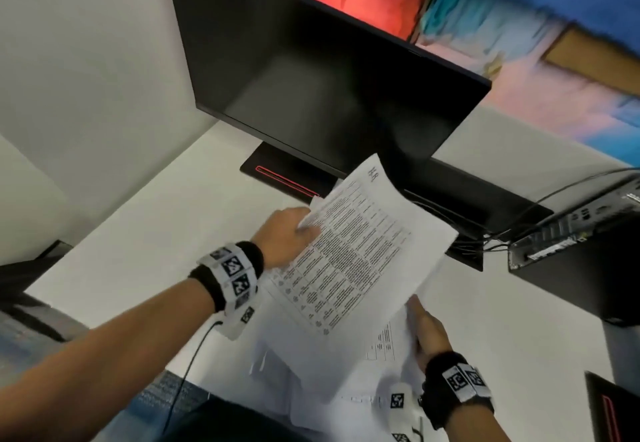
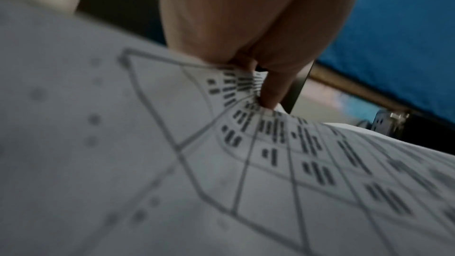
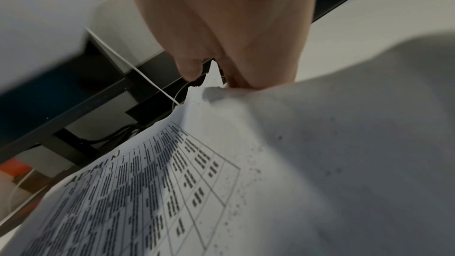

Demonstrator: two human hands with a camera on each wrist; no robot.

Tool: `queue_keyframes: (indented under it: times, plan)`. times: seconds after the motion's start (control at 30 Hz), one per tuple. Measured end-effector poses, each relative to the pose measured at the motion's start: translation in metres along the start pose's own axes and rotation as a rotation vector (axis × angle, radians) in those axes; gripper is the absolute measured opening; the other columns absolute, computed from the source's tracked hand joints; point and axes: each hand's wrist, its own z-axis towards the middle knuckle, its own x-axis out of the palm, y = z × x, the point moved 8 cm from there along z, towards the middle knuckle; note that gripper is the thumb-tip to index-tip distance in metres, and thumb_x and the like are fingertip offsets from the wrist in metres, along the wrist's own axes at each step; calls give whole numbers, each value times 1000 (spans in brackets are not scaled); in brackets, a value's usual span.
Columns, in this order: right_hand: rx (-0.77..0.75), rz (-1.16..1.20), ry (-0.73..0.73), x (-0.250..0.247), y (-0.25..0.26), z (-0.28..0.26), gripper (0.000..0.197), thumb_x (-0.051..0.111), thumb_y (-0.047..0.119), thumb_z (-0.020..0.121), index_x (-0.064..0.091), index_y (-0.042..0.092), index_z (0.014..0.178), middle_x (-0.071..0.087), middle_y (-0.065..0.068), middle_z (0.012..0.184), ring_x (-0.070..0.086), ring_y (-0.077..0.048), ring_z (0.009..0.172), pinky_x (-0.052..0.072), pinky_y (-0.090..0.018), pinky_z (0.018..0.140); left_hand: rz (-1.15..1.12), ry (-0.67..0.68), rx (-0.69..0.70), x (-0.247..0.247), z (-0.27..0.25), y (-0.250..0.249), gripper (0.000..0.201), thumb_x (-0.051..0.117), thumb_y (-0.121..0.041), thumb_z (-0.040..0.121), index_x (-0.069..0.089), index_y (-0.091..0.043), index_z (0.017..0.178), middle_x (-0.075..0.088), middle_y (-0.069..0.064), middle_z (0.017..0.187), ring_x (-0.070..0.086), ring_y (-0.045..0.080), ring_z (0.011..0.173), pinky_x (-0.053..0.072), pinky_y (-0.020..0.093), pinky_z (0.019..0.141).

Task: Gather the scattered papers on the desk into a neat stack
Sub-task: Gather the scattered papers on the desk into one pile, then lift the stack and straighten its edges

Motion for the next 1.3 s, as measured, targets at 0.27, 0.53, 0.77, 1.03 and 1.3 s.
queue_keyframes:
  times: [0.27, 0.53, 0.77, 1.03, 1.3]
  plan:
    - [6, 67, 86, 7, 13, -26, 53, 70, 58, 80, 69, 12, 107, 74, -8, 105, 69, -24, 98, 53, -39, 86, 202, -140, -498, 65, 3, 87, 103, 82, -45, 73, 27, 0, 148, 34, 16, 145, 40, 33, 135, 43, 41, 107]
    - [-30, -15, 154, 0, 3, -17, 111, 96, 35, 40, 53, 1, 137, 64, -14, 131, 61, -33, 119, 43, -49, 107, -222, -44, -495, 110, 3, 87, 62, 83, -16, 76, 51, -7, 129, 64, 11, 126, 62, 30, 113, 54, 40, 93]
    - [-208, 313, 377, -41, 67, -74, 30, 71, 1, 71, 64, 2, 100, 75, -20, 103, 78, -24, 80, 62, -35, 68, -723, 73, -63, 80, -23, -1, 62, 82, 0, 75, 61, -10, 132, 73, 5, 125, 69, 23, 117, 52, 43, 101]
    - [-601, 377, 428, -9, 174, -141, 57, 72, 7, 78, 58, 2, 133, 70, -14, 125, 69, -26, 113, 57, -34, 86, -698, -141, 305, 4, -37, -109, 51, 78, 5, 78, 63, -3, 126, 73, 10, 122, 70, 21, 116, 54, 31, 99]
    - [-876, 201, 332, 0, 202, -175, 46, 74, -4, 76, 64, 2, 121, 79, 6, 100, 74, -8, 93, 55, -18, 77, -743, -338, 382, -31, -45, -115, 67, 85, 7, 68, 56, 8, 129, 73, 16, 117, 73, 25, 109, 60, 37, 89]
